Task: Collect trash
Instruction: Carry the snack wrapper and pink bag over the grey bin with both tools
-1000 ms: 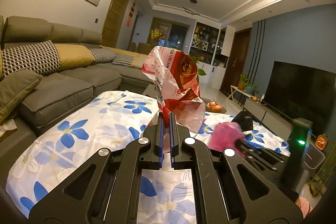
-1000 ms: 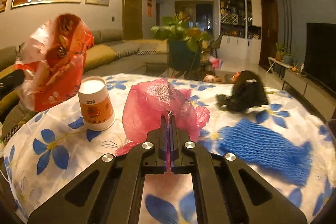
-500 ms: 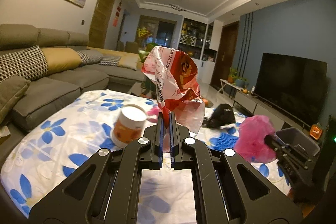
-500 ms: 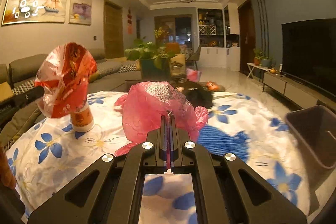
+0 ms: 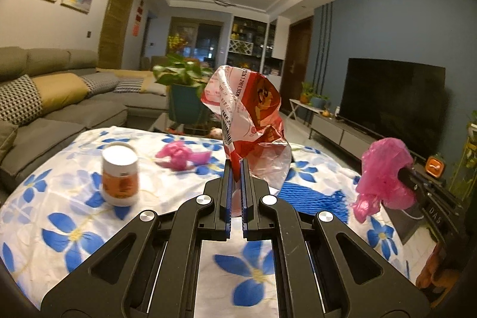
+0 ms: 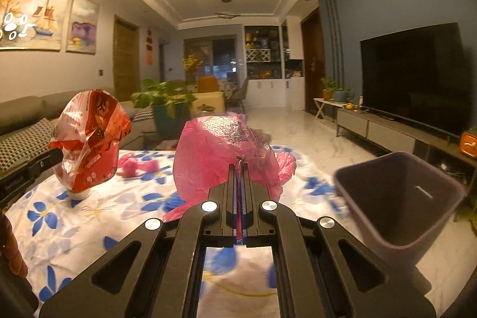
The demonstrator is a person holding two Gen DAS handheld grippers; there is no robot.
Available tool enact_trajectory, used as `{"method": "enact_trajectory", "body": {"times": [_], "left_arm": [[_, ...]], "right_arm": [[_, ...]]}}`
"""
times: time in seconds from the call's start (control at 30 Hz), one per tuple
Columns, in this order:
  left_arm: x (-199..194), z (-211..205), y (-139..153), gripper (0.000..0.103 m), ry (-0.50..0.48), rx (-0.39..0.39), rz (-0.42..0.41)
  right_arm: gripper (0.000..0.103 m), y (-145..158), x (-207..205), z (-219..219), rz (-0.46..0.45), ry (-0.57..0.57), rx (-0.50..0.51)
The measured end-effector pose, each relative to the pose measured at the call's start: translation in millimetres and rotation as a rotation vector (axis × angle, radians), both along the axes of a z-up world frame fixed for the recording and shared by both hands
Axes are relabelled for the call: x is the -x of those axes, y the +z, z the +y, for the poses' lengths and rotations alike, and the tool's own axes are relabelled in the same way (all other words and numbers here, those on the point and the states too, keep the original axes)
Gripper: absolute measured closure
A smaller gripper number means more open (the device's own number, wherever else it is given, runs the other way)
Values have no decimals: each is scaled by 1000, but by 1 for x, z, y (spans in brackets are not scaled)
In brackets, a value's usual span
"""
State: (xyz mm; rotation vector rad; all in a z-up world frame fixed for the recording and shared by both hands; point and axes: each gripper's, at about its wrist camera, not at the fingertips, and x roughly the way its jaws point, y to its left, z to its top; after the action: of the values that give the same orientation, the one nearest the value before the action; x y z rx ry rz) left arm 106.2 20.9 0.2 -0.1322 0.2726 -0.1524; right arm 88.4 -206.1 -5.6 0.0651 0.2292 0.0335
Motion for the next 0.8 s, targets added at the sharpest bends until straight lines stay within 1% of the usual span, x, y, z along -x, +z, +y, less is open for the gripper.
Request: {"method": "enact_trajectory", "body": {"times": [0.17,0.4,0.6,0.8], "left_arm": [[-10,-27,2,99,-53,-18,7],[-23,-76,2,99,-131,-58,15],[-36,-117,3,99,-198,-75,17],[-47,-156,5,99,-262,-91,16]], "right_arm": [[100,2,5,-27,-16,-59,1],[100,2,6,-57,-26,-145,20],[100,1,10,-90,-36,-229,22],[100,0,10,-113,-38,-298,25]]}}
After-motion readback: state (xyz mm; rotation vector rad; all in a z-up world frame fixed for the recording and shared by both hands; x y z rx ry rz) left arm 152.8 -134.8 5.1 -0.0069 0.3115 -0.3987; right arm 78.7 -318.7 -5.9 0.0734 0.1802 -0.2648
